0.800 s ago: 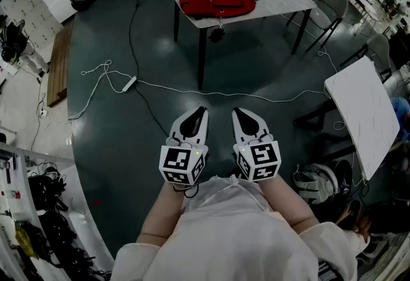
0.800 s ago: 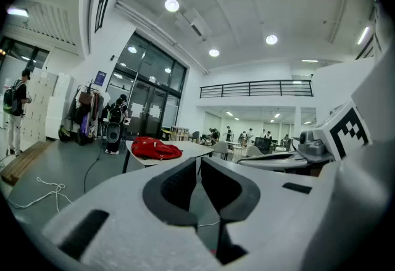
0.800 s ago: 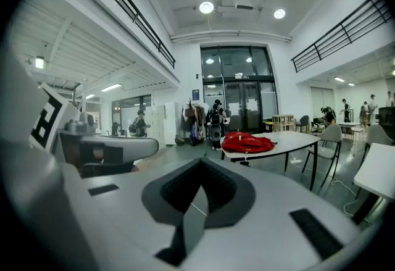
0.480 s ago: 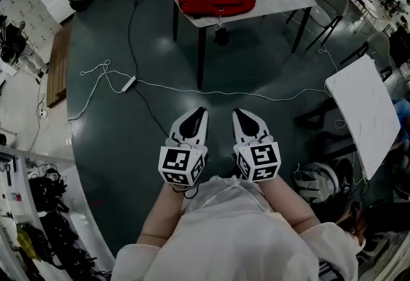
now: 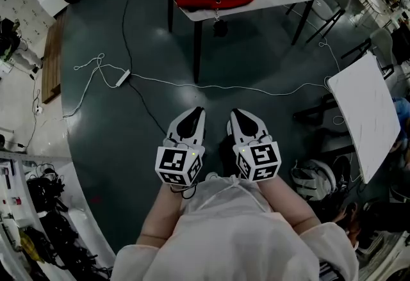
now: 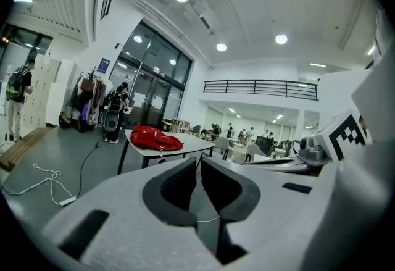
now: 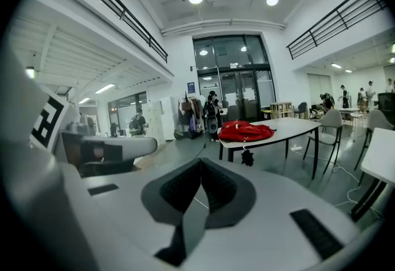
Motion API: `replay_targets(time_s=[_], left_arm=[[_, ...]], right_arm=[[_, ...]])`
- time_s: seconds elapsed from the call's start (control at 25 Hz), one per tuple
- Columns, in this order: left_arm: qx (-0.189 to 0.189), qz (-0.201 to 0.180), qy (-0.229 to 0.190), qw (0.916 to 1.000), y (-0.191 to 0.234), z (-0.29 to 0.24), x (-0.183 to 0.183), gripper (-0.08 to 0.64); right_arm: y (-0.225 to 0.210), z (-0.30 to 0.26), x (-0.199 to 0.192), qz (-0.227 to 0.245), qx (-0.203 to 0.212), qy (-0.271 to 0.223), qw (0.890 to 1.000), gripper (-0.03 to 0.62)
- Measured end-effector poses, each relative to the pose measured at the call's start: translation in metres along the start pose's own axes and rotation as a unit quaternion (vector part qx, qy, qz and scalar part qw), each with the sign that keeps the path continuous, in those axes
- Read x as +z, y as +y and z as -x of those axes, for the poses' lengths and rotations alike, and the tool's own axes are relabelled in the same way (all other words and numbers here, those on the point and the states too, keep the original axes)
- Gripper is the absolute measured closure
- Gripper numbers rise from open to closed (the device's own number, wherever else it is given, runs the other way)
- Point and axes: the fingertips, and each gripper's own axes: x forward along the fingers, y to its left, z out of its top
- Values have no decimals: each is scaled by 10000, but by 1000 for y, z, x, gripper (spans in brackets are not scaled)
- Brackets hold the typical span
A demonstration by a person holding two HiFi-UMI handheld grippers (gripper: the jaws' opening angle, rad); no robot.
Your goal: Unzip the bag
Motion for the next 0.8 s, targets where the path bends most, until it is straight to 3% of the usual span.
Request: replay_targets(time_s=[0.32,0.8], left_arm=[[199,89,218,9995,30,-86,2,522],[570,129,374,9976,79,-277,48,522]], right_arm=[[-66,-72,16,-133,176,185,9996,565],[-209,-213,82,-131,478,394,9980,565]])
